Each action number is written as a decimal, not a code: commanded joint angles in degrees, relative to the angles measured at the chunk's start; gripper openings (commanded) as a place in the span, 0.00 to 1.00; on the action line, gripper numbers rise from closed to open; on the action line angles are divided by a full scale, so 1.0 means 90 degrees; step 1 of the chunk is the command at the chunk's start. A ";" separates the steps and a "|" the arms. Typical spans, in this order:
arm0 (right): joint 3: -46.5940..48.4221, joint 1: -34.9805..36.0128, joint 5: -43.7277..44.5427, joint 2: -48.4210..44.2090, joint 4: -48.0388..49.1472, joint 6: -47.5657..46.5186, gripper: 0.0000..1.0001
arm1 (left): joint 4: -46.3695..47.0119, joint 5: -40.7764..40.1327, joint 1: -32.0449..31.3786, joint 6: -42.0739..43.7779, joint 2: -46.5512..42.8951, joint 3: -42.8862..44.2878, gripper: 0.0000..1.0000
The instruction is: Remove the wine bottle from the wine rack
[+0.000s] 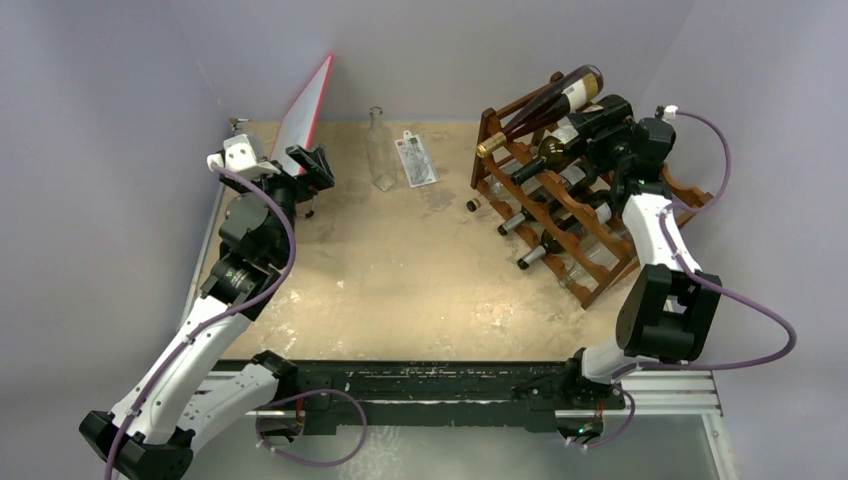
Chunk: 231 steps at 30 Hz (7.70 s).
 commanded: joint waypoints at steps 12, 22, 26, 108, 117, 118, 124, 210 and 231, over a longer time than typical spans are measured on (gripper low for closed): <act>-0.0879 -0.0020 -0.0009 -0.0667 0.1637 0.0977 0.72 | 0.0305 0.0052 -0.0032 -0.0058 -0.0072 0.0003 1.00; -0.1030 -0.0028 -0.0043 -0.1306 0.2000 0.1384 0.53 | 0.0301 0.0108 -0.0032 -0.0091 -0.0039 0.0003 1.00; -0.0985 -0.0030 -0.0164 -0.1535 0.1970 0.1261 0.47 | 0.0300 0.0167 -0.0032 -0.0107 -0.0020 0.0015 1.00; -0.0779 0.4266 -0.1025 -0.0911 0.2995 0.0945 0.30 | 0.0276 0.6016 -0.1141 -0.3749 0.0797 -0.1243 0.47; -0.1332 0.4279 -0.1046 -0.0750 0.3204 0.0793 0.61 | -0.0610 0.5303 -0.1145 -0.3799 0.0182 -0.1700 0.00; -0.1431 0.4290 -0.1033 -0.0716 0.3305 0.0760 0.72 | -0.0579 0.5233 -0.1146 -0.3848 0.0040 -0.1846 0.00; -0.1275 0.4304 -0.0953 -0.0254 0.2576 0.0513 0.98 | -0.0084 0.4922 -0.1141 -0.4504 -0.0680 -0.2706 0.00; -0.2080 0.7092 -0.1206 0.0360 0.1699 -1.1442 0.98 | -0.3912 0.3750 -0.1146 -0.4009 -0.0115 -0.1137 0.00; -0.2982 0.7099 -0.1224 0.0260 0.3689 -1.0818 0.32 | -0.4574 0.3195 -0.1141 -0.3637 -0.0233 -0.0541 0.63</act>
